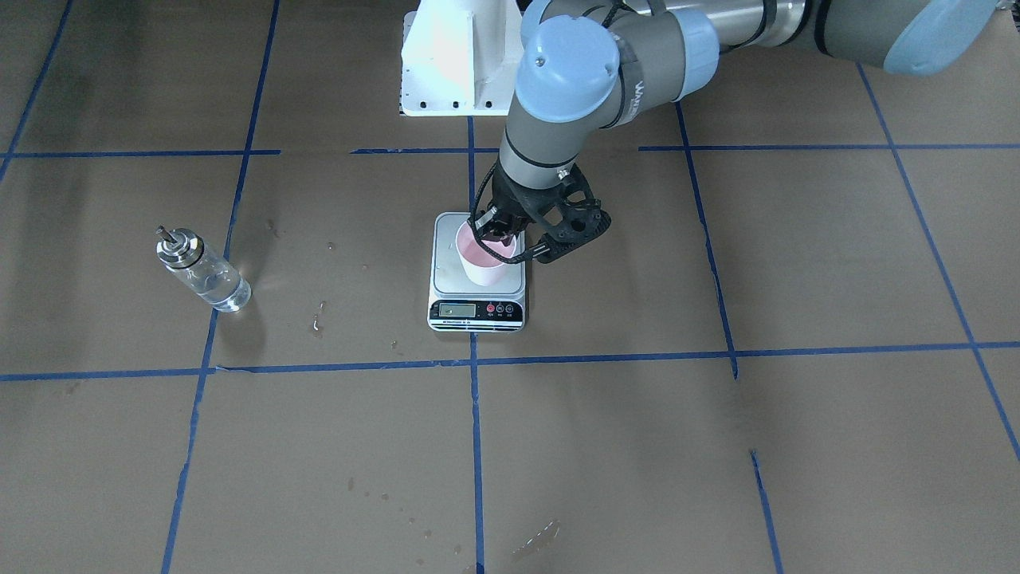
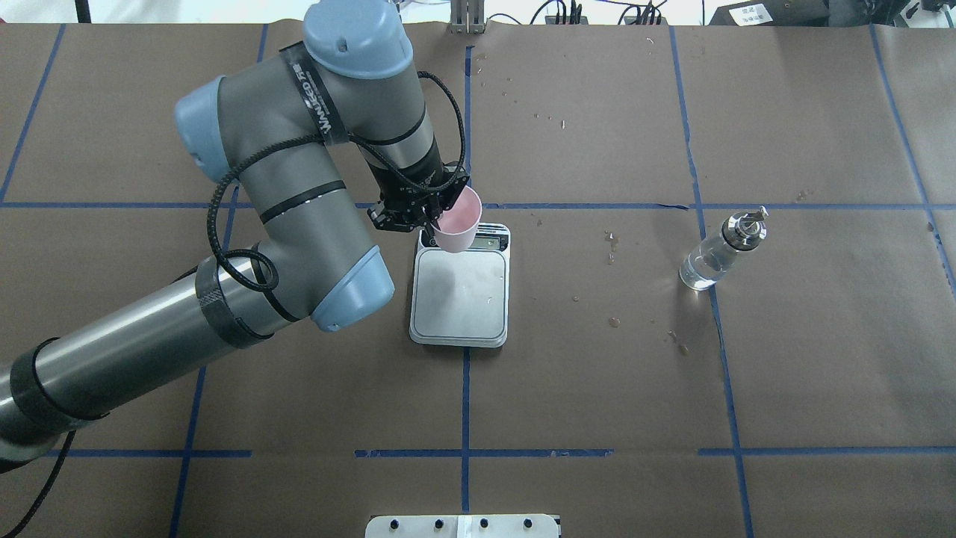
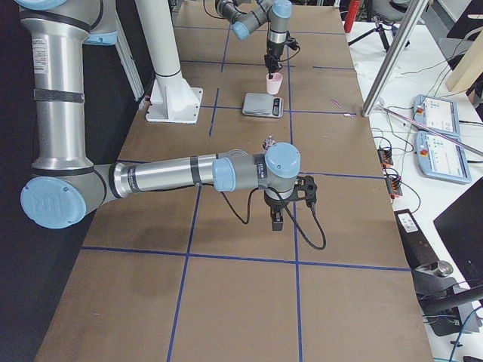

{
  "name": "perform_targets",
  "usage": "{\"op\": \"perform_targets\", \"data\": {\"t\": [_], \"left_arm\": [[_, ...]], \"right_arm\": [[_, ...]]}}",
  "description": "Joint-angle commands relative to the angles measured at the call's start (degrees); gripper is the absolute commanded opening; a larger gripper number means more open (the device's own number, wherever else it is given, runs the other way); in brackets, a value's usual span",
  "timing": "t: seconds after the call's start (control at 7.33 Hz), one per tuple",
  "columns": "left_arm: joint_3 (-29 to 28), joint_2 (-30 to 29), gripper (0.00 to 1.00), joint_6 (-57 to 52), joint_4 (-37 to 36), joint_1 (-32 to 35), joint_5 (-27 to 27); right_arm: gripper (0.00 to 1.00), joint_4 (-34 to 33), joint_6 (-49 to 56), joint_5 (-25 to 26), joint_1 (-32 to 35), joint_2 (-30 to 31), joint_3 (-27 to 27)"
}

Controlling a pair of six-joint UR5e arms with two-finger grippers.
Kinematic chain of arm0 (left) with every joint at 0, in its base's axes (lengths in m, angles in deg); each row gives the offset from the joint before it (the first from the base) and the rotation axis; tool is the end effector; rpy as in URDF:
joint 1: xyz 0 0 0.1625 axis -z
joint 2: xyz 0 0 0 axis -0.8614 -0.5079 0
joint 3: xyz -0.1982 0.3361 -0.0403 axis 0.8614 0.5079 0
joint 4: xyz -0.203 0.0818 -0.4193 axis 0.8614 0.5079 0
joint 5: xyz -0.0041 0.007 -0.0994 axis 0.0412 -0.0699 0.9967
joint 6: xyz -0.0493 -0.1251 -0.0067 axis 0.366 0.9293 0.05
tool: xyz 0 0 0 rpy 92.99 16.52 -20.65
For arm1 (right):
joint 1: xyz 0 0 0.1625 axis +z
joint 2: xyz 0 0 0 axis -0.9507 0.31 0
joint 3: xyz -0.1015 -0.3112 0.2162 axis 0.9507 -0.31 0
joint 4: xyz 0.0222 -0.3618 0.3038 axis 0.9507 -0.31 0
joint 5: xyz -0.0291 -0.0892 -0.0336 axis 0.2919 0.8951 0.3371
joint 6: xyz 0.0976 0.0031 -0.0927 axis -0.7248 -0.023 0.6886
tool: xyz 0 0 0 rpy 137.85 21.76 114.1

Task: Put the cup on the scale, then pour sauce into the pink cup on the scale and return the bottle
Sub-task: 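Lower the pink cup onto the scale and open the left gripper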

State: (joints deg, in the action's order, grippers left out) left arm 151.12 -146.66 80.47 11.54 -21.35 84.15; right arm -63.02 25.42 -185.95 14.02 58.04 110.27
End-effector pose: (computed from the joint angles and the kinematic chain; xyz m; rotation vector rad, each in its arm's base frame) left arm 0.5478 -0.5082 0.0744 -0.2887 0.8786 -0.4564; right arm -0.0070 -0.5495 0.5462 0.0697 -0.8618 -0.0324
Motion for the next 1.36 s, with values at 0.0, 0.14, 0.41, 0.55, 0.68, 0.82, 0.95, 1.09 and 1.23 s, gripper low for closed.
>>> {"op": "perform_targets", "data": {"t": [0.0,0.14,0.41,0.55,0.68,0.82,0.95,1.09,1.23], "left_arm": [[-0.57,2.14,0.00,0.17,3.28,-1.47,-0.84],[-0.57,3.02,0.00,0.17,4.61,-1.99,-0.84],[-0.57,3.29,0.00,0.17,5.32,-2.87,-0.84],[-0.57,3.47,0.00,0.00,6.20,-3.22,-0.84],[-0.57,3.47,0.00,0.00,6.90,-3.66,-0.75],[-0.65,3.56,0.00,-0.09,7.17,-4.02,-0.84],[-0.65,4.34,0.00,-0.09,8.56,-4.11,-0.75],[-0.65,4.61,0.00,-0.18,8.84,-4.11,-0.75],[-0.65,4.70,0.00,-0.18,8.84,-4.11,-0.84]], "right_arm": [[1.00,0.06,-0.46,-0.01,0.00,0.00,0.53],[1.00,0.06,-0.46,-0.01,0.00,0.00,0.61],[1.00,-0.03,-0.38,-0.01,0.00,0.00,0.88],[1.00,0.06,-0.46,-0.01,0.00,0.00,0.88],[1.00,0.06,-0.46,-0.01,0.00,0.00,0.88],[1.00,0.06,-0.46,-0.01,0.00,0.00,0.79],[1.00,0.06,-0.46,-0.01,0.00,0.00,0.70],[1.00,-0.03,-0.46,-0.01,0.00,-0.09,0.70],[1.00,-0.03,-0.46,-0.01,0.00,-0.26,0.70]]}}
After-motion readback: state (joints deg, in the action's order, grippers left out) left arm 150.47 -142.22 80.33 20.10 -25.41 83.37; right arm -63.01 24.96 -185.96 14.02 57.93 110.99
